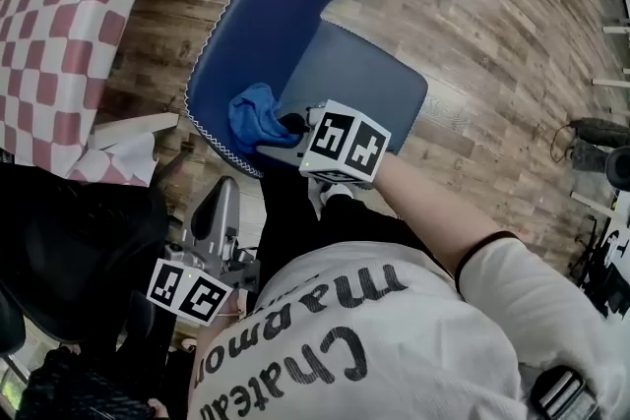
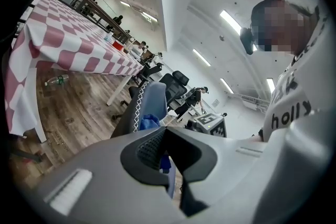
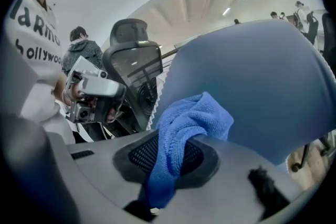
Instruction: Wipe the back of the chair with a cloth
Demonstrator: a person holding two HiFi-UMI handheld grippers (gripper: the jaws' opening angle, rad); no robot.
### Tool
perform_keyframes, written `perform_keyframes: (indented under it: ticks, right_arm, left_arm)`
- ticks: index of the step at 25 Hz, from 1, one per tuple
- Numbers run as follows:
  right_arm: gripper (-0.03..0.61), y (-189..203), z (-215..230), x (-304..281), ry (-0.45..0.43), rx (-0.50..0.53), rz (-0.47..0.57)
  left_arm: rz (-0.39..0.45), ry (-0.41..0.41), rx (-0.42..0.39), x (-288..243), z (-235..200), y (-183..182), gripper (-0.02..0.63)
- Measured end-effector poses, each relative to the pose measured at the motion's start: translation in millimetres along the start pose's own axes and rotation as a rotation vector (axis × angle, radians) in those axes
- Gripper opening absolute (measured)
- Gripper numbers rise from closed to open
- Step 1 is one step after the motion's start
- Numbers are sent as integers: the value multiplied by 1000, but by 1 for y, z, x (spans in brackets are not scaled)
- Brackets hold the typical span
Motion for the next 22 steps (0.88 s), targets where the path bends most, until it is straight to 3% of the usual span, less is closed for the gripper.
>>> perform_keyframes:
  ticks: [5, 8, 15, 22]
  right_arm:
    - [81, 6, 35, 1, 111, 109, -120]
    - [81, 14, 63, 8, 196, 116, -162]
    - [78, 22, 139, 45, 431, -7, -158]
    - [78, 36, 193, 76, 588, -113, -165]
  left_arm:
    - [17, -38, 17, 6, -15, -8, 5]
    - [17, -47, 22, 6, -22, -13, 5]
    - [-9, -57, 43, 2, -32, -13, 5]
    - [-15, -38, 36, -11, -32, -23, 5]
Point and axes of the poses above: the fingertips, and each gripper's own axes: x backward along the fingers, z to its right, y out of its underside, the point moved 2 cm from there along x, backward along the fingers, and after that the axes turned 9 degrees about x, right-handed, at the moved point
